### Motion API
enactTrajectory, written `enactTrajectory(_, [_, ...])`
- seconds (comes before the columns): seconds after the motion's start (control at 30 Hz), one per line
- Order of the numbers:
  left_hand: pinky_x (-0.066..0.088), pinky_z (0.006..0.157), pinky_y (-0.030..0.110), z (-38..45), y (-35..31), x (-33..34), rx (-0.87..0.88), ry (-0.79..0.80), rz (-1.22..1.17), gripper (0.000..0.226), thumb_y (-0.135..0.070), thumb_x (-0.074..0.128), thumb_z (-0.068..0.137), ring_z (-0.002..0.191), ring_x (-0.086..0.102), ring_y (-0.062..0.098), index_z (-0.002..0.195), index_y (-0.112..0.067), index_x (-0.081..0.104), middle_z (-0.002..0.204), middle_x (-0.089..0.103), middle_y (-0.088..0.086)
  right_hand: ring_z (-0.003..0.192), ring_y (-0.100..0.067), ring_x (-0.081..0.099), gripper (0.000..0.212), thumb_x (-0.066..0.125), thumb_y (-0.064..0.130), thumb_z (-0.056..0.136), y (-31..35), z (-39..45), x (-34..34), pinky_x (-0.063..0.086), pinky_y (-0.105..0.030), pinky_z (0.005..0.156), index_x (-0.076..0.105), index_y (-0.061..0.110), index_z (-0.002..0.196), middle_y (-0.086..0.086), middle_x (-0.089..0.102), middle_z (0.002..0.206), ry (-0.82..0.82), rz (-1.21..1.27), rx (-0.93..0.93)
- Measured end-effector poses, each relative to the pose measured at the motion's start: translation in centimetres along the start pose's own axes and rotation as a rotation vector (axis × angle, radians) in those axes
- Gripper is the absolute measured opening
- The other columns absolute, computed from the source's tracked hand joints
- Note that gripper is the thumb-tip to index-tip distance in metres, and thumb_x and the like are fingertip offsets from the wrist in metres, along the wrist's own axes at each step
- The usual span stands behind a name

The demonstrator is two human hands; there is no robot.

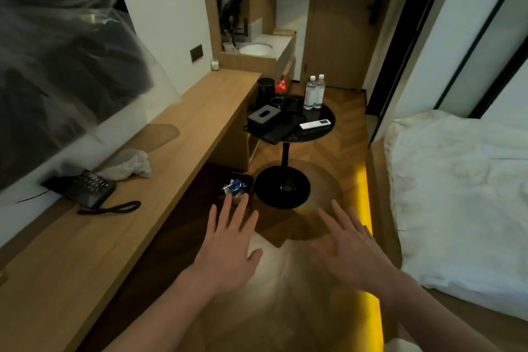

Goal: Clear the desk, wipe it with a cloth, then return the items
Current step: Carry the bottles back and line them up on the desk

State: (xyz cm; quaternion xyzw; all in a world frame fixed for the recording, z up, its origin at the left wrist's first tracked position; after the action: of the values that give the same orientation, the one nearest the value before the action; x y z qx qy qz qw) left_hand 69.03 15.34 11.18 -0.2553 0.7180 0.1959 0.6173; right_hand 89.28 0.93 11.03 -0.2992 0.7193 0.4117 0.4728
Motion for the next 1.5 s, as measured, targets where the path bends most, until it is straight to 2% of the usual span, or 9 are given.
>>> enactTrajectory(0.23, [-0.017,0.123,0.055,11.7,-5.8,0.1,-0.101,0.035,-0.012,0.076,-0.062,0.027,0.103,0.146,-0.040,0.033,0.163,-0.030,-0.008,0.162,-0.039,0.002,0.155,-0.027,-0.024,0.079,0.036,0.067,0.101,-9.9,8.0,-5.5,0.002,-0.051,0.128,-0.007,0.041,0.162,0.007,-0.025,0.169,0.048,-0.060,-0.012])
enactTrajectory(0.37, [-0.020,0.121,0.055,17.1,-7.3,0.5,-0.191,0.076,-0.011,0.078,-0.064,0.026,0.103,0.145,-0.040,0.034,0.163,-0.029,-0.009,0.161,-0.040,0.005,0.154,-0.028,-0.026,0.080,0.034,0.069,0.100,-15.2,12.9,-8.4,-0.001,-0.053,0.126,-0.010,0.042,0.162,0.006,-0.027,0.168,0.071,-0.124,-0.026])
enactTrajectory(0.67, [-0.024,0.116,0.053,26.8,-8.1,-1.5,-0.305,0.067,-0.022,0.080,-0.063,0.030,0.102,0.146,-0.039,0.034,0.162,-0.028,-0.010,0.163,-0.038,0.005,0.156,-0.028,-0.021,0.080,0.037,0.067,0.101,-19.7,24.0,-12.7,0.001,-0.052,0.127,-0.004,0.039,0.163,0.005,-0.022,0.170,0.102,-0.105,-0.118])
enactTrajectory(0.93, [-0.023,0.119,0.053,40.5,-6.5,-3.2,-0.306,0.041,-0.086,0.081,-0.058,0.038,0.102,0.147,-0.038,0.030,0.162,-0.032,-0.009,0.161,-0.039,0.000,0.157,-0.028,-0.017,0.079,0.034,0.069,0.099,-23.2,35.9,-15.6,0.005,-0.052,0.128,-0.004,0.040,0.163,0.005,-0.021,0.170,0.102,-0.105,-0.089])
enactTrajectory(1.07, [-0.015,0.124,0.056,47.2,-6.0,-4.7,-0.249,0.065,-0.103,0.078,-0.056,0.036,0.103,0.148,-0.037,0.030,0.162,-0.032,-0.009,0.163,-0.037,0.000,0.157,-0.029,-0.015,0.081,0.033,0.071,0.098,-24.4,42.1,-16.9,0.007,-0.052,0.128,-0.006,0.041,0.162,0.005,-0.022,0.169,0.095,-0.147,-0.052])
enactTrajectory(1.33, [-0.017,0.123,0.055,59.0,-6.0,-7.1,-0.174,0.029,-0.078,0.079,-0.061,0.032,0.103,0.147,-0.039,0.030,0.163,-0.030,-0.007,0.164,-0.035,0.001,0.157,-0.027,-0.017,0.080,0.031,0.072,0.098,-28.8,51.2,-20.1,0.003,-0.051,0.126,-0.007,0.042,0.162,0.007,-0.024,0.169,0.074,-0.126,0.005])
enactTrajectory(1.5, [-0.015,0.124,0.056,66.2,-7.0,-7.9,-0.195,0.053,-0.075,0.079,-0.061,0.032,0.103,0.147,-0.039,0.030,0.164,-0.029,-0.007,0.164,-0.035,0.001,0.157,-0.026,-0.016,0.080,0.036,0.069,0.099,-32.9,57.6,-22.5,0.004,-0.050,0.127,-0.005,0.042,0.162,0.007,-0.024,0.169,0.092,-0.111,0.012])
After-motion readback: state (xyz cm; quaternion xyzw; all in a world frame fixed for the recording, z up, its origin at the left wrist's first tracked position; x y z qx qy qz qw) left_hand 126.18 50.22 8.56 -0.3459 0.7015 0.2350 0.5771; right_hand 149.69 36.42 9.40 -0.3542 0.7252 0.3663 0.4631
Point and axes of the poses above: each hand's wrist, its own z-axis towards the middle knuckle, its own x-axis out of the palm, y = z × x, the point moved 4 cm from there along z, towards the middle knuckle
